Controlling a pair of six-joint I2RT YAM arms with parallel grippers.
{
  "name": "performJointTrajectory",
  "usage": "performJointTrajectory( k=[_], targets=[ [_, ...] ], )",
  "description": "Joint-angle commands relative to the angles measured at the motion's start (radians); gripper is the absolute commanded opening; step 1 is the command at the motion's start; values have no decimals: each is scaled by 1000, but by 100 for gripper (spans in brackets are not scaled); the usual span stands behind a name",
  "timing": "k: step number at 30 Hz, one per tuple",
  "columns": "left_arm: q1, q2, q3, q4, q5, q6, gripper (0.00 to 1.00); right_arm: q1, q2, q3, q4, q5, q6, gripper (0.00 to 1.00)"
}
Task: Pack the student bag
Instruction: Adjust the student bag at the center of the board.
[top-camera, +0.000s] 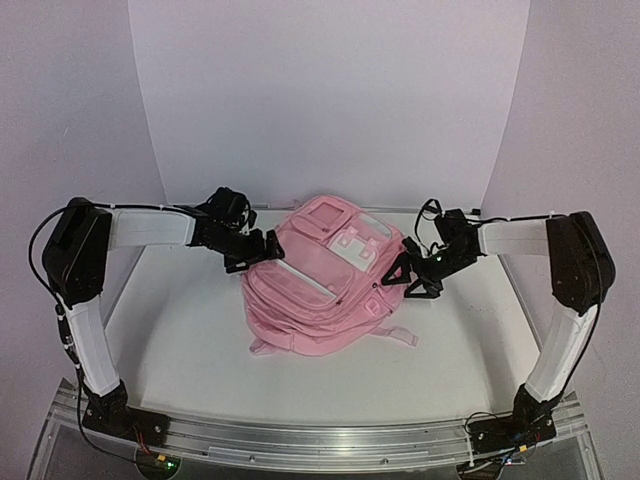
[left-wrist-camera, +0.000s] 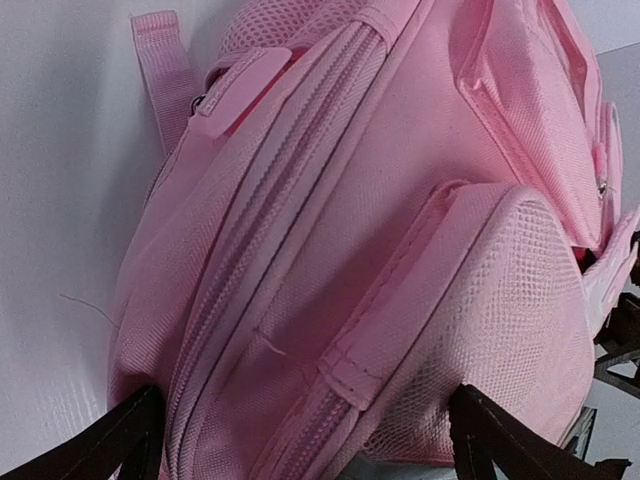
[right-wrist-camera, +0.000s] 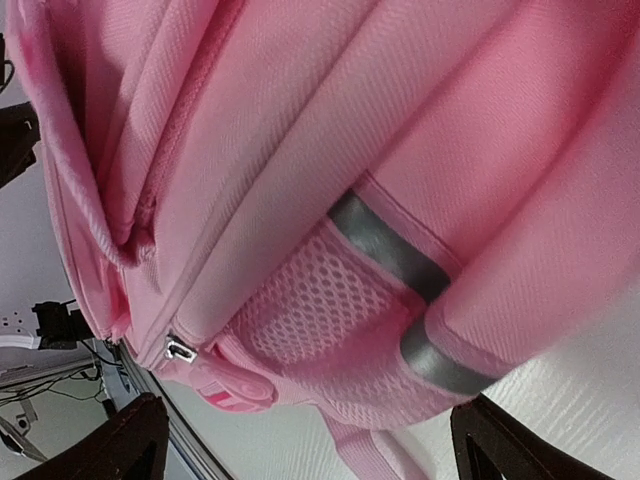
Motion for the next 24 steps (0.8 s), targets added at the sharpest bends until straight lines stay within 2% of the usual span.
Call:
performJointTrajectory(
  k=[1,3,10,14,18,24],
  targets=[
    [-21,-4,-38,158,151,-29,91,18,70,119,45,-3,-2,98],
    [-40,-44,-121,263,191,-78,82,27,115,164,61,3,12,98],
    [-168,-181,-285,359,87,-188,62,97,249,341,84,0,55,98],
    [-229,-215,-342,403,39,-272,50,117,274,399,83,-8,88,98],
    [-279,-171,-341,437,34,-306,47,113,195,328,82,24,70,98],
    [-281,-120,-309,461,37,-325,45,114,45,131,78,27,51,98]
  ],
)
